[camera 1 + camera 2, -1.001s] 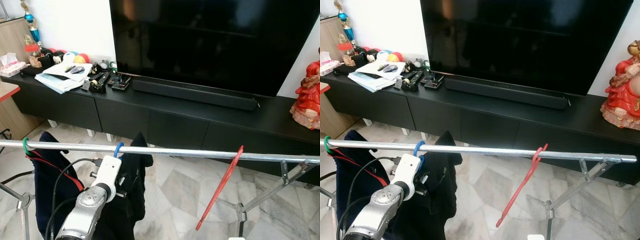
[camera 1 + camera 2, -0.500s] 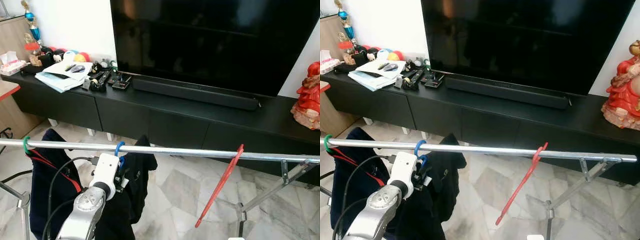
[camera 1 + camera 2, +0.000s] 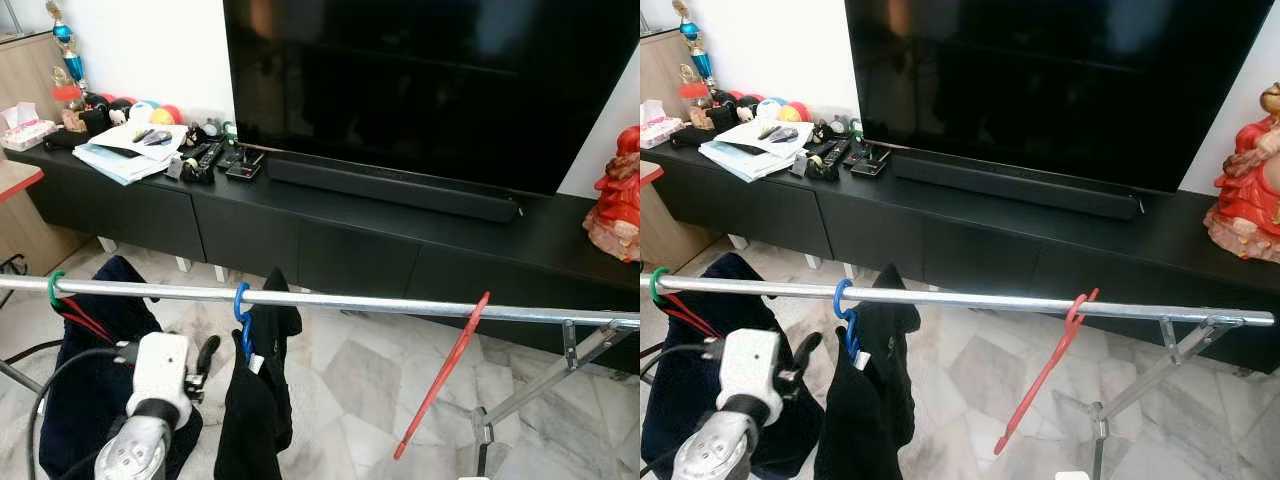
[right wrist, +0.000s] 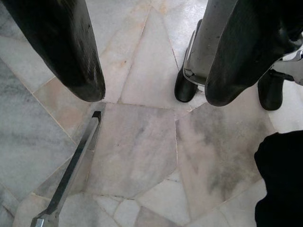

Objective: Hang hanger

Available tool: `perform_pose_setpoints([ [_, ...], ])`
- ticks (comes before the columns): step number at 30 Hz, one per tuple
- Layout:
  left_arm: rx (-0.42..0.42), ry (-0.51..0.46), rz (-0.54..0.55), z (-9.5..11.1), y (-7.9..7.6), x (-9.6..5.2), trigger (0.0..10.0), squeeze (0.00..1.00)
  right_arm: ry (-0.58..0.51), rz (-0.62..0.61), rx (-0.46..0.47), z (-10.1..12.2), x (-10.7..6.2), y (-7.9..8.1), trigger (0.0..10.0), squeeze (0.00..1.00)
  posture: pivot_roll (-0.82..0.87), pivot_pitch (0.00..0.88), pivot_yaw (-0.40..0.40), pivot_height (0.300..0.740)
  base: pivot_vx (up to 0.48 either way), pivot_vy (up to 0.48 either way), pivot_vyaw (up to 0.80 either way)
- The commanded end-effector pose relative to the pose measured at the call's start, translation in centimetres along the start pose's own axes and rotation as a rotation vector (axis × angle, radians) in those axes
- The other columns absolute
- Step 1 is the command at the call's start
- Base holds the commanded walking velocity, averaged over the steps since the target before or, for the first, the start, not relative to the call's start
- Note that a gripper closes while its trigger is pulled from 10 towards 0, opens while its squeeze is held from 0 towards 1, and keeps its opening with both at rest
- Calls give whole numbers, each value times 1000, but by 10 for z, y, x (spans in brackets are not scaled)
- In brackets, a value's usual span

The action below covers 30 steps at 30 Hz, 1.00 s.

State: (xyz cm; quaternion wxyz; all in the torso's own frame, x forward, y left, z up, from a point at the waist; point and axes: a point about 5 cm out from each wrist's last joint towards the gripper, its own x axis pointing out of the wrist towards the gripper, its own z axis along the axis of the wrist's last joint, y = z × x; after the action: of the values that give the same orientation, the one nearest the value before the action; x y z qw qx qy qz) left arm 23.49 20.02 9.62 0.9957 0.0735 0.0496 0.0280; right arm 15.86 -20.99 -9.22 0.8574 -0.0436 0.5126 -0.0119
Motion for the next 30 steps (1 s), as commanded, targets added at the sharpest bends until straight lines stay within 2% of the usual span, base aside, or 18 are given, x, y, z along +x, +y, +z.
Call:
perform_pose_setpoints([
  [1,-13,-8,-2,0,-3,-2,10000,0,13,-1,-7,-3,0,-1,10000,0,109,0,-43,740,0,0,0],
  [9,-39,-12,-15,-2,-9,-1,10000,0,17,2,-8,-5,0,0,10000,0,103,0,-33,740,0,0,0],
  [26,-33,-17,-41,0,-15,2,10000,0,17,9,-11,-4,0,1,10000,0,109,0,-35,740,0,0,0],
  [30,-33,-14,-43,-1,-16,2,10000,0,17,9,-9,-4,0,1,10000,0,113,0,-37,740,0,421,0],
])
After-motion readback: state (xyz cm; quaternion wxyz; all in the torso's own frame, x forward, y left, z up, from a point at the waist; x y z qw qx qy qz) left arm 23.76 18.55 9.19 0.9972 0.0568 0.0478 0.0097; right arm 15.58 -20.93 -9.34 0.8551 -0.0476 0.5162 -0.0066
